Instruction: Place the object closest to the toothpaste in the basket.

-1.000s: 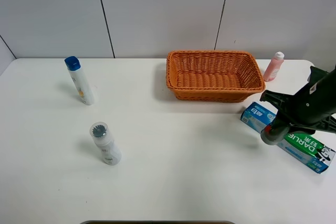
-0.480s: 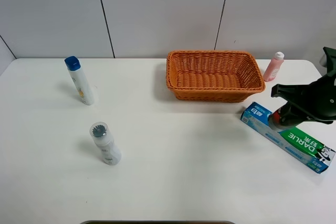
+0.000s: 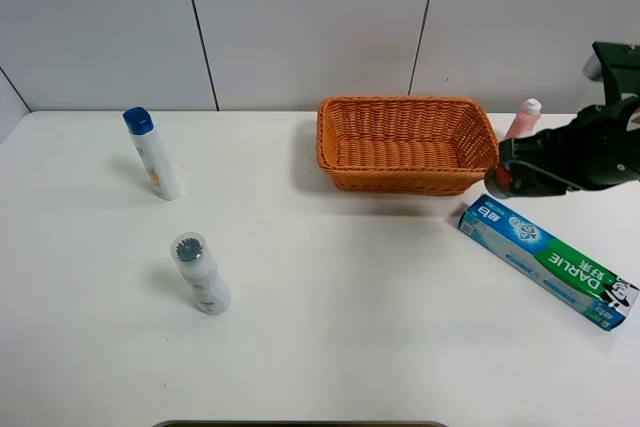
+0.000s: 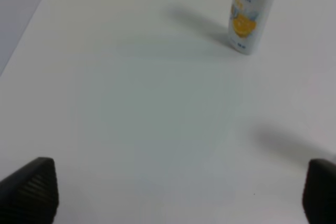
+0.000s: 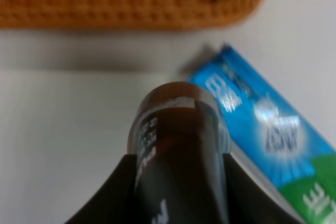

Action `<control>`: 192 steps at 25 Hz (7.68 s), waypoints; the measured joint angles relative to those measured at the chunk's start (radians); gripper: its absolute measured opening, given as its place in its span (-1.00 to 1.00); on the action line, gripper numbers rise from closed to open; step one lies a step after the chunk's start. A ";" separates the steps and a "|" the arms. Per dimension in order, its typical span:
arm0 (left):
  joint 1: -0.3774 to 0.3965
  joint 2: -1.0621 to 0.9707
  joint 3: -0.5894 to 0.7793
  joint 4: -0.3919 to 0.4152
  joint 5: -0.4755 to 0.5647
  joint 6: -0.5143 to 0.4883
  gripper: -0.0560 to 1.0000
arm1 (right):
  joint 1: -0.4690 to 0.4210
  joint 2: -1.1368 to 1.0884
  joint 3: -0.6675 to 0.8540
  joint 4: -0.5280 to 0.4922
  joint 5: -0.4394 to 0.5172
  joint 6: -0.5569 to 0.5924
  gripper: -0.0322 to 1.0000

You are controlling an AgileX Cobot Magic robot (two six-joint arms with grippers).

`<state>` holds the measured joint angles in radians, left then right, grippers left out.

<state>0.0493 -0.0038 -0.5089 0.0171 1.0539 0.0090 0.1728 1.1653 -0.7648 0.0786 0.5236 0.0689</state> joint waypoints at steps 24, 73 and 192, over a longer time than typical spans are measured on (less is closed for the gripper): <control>0.000 0.000 0.000 0.000 0.000 0.000 0.88 | 0.116 0.538 -0.519 -0.029 -0.041 -0.057 -0.27; 0.000 0.000 0.000 0.000 0.000 0.000 0.88 | 0.116 0.931 -0.638 -0.026 -0.183 -0.076 -0.27; 0.000 0.000 0.000 -0.001 0.000 0.000 0.88 | -0.141 -1.079 -0.050 -0.109 0.694 -0.002 0.98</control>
<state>0.0493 -0.0038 -0.5089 0.0162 1.0539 0.0090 0.0314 0.0865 -0.8151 -0.0307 1.2179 0.0665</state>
